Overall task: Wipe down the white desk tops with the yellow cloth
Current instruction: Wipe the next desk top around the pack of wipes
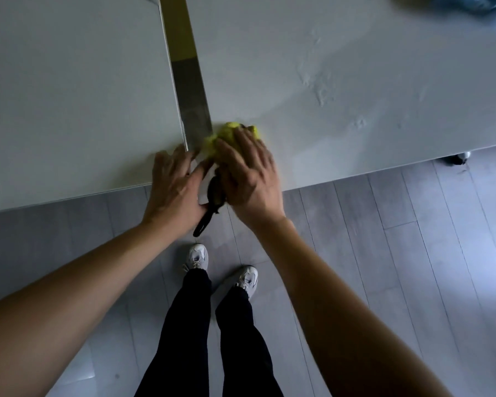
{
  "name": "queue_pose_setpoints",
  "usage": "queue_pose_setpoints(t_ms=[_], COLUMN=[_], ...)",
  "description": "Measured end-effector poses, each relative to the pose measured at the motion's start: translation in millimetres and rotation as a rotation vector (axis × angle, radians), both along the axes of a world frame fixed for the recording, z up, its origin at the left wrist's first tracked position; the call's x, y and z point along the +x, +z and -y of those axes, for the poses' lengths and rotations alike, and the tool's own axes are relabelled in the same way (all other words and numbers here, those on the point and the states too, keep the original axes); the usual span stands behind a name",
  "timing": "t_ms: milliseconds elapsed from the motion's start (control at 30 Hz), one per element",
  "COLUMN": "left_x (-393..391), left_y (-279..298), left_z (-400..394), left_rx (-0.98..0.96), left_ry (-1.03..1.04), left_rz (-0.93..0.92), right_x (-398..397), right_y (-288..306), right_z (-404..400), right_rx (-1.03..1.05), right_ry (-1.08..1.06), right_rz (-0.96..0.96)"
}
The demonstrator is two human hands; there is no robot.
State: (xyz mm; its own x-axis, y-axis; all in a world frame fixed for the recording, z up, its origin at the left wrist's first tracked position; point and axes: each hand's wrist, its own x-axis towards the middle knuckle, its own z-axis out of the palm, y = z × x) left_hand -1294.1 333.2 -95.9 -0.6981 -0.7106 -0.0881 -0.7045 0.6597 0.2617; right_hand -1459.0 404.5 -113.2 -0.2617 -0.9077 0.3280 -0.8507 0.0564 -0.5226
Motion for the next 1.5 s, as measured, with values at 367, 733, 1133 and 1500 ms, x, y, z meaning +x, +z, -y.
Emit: queue_pose_setpoints(t_ms=[367,733,1133,1500], left_x=[-29.2,-8.9,-6.7,-7.0], left_y=[-3.1,-1.7,-17.0,-18.2], left_z=[-36.6,-54.0,-54.6,-56.2], left_rx=[-0.041,-0.038,-0.125,-0.206], left_ry=[-0.023,-0.028,-0.035,-0.077], left_rz=[-0.227,-0.257,-0.338,-0.212], right_x=[-198.6,-26.0,-208.3,-38.2], right_y=[8.6,1.7,4.5,5.1], right_z=[-64.4,45.6,2.7,98.6], right_rx=[0.177,0.053,0.221,0.003], right_ry=[-0.681,0.042,-0.598,0.215], right_rz=[0.041,-0.062,0.026,-0.135])
